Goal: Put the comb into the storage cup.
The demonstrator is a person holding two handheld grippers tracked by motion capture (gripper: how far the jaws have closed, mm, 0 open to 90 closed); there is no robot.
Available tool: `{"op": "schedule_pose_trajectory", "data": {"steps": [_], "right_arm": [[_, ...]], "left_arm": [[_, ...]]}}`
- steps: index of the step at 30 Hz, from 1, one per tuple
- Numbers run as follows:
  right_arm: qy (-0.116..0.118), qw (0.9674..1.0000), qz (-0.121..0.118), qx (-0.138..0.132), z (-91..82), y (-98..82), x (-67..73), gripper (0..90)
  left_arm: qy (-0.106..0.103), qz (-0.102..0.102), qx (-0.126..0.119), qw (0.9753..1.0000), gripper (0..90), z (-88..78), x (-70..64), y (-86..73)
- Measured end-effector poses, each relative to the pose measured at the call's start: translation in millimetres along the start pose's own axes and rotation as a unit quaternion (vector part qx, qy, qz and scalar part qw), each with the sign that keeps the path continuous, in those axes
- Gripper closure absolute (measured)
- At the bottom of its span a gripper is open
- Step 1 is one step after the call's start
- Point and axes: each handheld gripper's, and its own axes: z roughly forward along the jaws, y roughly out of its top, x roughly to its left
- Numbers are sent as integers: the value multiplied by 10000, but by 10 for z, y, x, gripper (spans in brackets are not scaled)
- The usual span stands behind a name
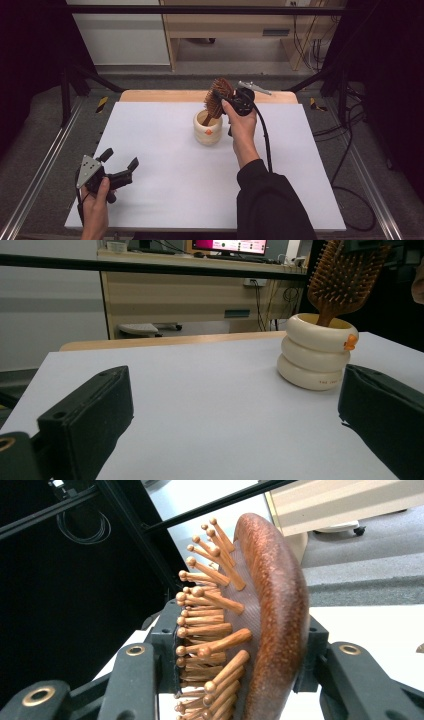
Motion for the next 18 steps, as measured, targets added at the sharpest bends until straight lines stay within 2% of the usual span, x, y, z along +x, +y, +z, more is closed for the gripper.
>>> {"op": "schedule_pose_trajectory", "data": {"steps": [10, 18], "right_arm": [[-37, 10000, 20, 37, 4, -25, -48, 518], [-73, 9999, 126, 31, 20, -26, -119, 518]], "left_arm": [[-17, 19, 3, 10000, 13, 6, 2, 3], [-21, 17, 7, 10000, 13, 10, 5, 4]]}}
